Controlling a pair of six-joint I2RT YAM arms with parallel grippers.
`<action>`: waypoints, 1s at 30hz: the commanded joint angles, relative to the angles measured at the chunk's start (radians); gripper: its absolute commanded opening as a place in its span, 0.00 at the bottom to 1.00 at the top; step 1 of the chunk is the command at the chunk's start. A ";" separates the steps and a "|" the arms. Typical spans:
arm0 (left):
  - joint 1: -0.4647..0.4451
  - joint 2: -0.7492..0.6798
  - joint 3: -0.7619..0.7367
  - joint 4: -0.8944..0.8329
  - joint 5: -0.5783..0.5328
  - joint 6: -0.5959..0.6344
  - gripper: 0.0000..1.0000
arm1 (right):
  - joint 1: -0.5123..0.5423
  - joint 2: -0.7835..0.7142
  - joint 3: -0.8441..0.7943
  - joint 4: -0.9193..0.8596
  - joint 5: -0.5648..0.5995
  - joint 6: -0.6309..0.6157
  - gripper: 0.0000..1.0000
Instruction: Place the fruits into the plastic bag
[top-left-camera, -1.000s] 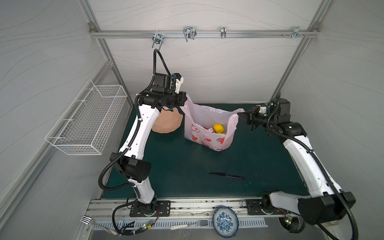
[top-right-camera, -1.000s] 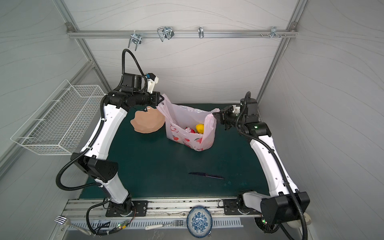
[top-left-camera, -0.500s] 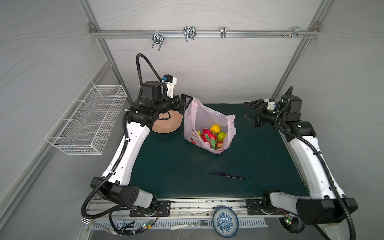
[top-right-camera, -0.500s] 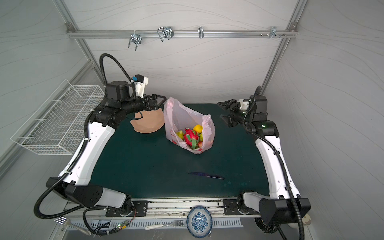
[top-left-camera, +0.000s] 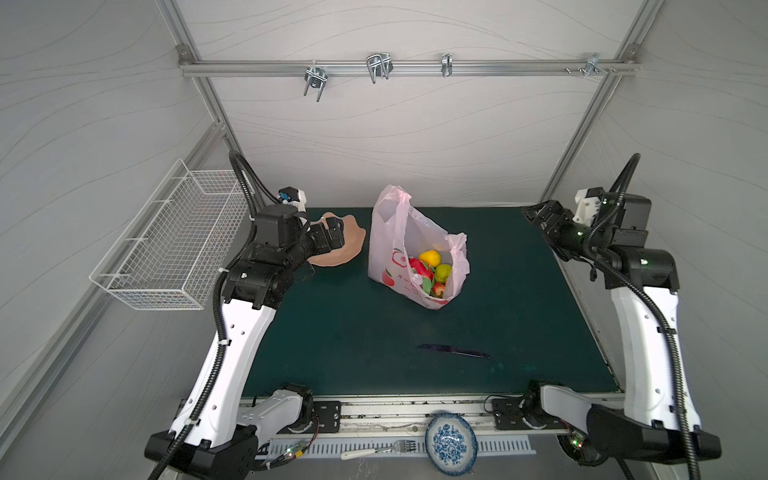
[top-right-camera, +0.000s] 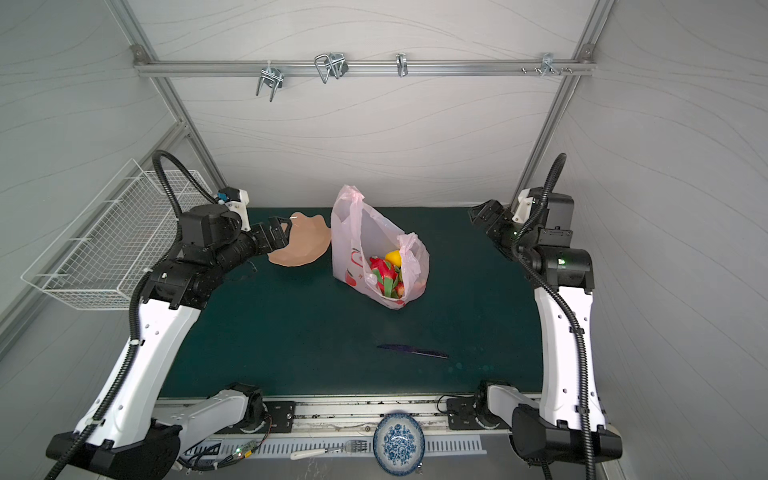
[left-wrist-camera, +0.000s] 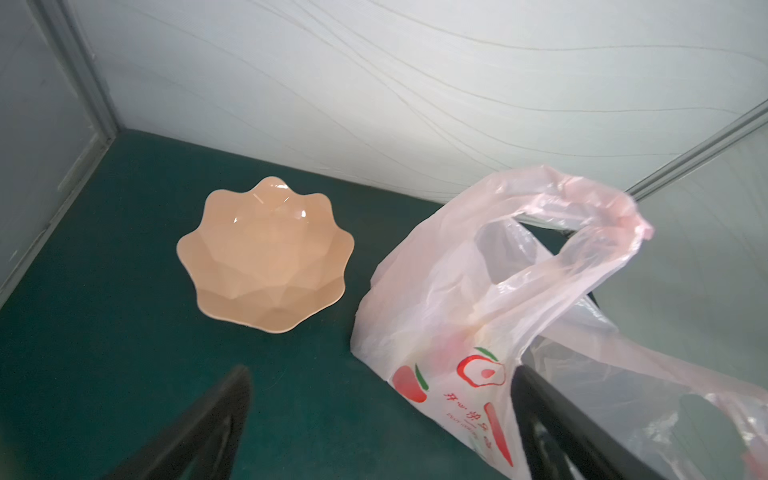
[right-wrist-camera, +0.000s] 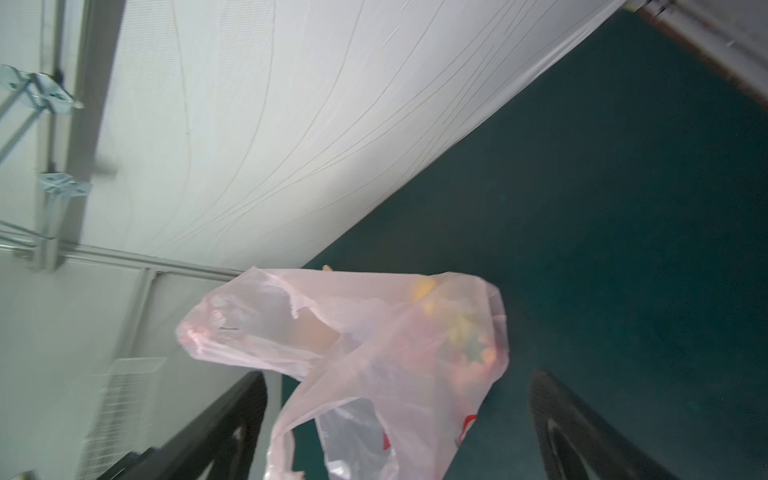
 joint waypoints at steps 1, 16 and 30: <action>0.004 -0.074 -0.119 0.070 -0.076 -0.010 0.99 | -0.004 0.000 -0.071 -0.047 0.169 -0.148 0.99; 0.231 -0.171 -0.859 0.832 -0.133 0.225 0.99 | 0.000 -0.172 -0.917 0.787 0.453 -0.396 0.99; 0.271 0.308 -1.068 1.628 0.065 0.305 0.99 | 0.008 -0.007 -1.243 1.402 0.349 -0.467 0.99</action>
